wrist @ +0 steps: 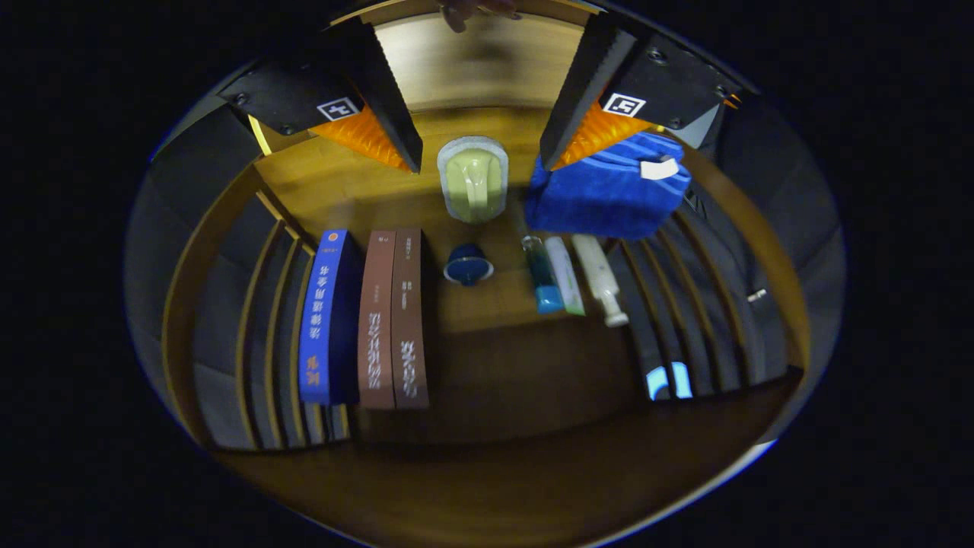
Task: Pull open the drawer, take out the items inside it, and place them on the countertop above the cabinet.
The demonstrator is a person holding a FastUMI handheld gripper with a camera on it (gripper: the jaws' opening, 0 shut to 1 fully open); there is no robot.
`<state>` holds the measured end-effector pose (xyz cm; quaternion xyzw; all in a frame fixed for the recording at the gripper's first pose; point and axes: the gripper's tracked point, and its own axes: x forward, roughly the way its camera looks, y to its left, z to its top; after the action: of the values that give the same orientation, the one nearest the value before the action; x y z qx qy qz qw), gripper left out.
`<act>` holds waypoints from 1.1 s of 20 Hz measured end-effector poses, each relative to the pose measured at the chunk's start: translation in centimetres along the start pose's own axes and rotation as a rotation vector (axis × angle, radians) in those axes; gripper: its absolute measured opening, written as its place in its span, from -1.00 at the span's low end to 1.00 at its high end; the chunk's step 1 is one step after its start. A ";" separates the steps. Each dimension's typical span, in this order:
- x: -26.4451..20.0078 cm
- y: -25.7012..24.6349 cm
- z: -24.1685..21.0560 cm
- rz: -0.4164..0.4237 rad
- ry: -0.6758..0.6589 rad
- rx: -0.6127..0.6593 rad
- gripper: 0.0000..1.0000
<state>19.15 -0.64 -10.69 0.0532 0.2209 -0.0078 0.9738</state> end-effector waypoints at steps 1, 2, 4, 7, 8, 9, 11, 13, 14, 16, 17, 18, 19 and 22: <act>-1.9 0.1 0.3 0.005 -0.053 0.003 0.99; -3.7 0.1 0.3 0.008 -0.100 0.005 0.99; -7.1 -0.4 -0.1 -0.001 -0.185 0.004 0.99; -11.6 -0.5 -1.9 0.002 -0.300 -0.002 0.98; -12.7 -0.6 -2.8 0.003 -0.328 -0.011 0.98; -13.8 -0.4 -4.1 0.012 -0.346 -0.020 0.98; -15.1 -0.2 -7.2 0.025 -0.355 -0.033 0.97; -15.5 -0.5 -10.8 0.023 -0.334 -0.045 0.98; -15.4 -0.8 -12.7 0.016 -0.325 -0.046 0.98; -15.3 -1.5 -15.9 0.001 -0.304 -0.031 0.98; -15.0 -1.9 -17.4 -0.007 -0.290 -0.016 0.98; -14.6 -2.2 -18.7 -0.015 -0.275 -0.003 0.98; -14.2 -2.5 -19.9 -0.019 -0.258 0.008 0.98; -12.4 -3.3 -22.6 -0.041 -0.213 0.027 0.98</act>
<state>-1.82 -1.65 -25.93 0.0606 0.1172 -0.0365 0.9906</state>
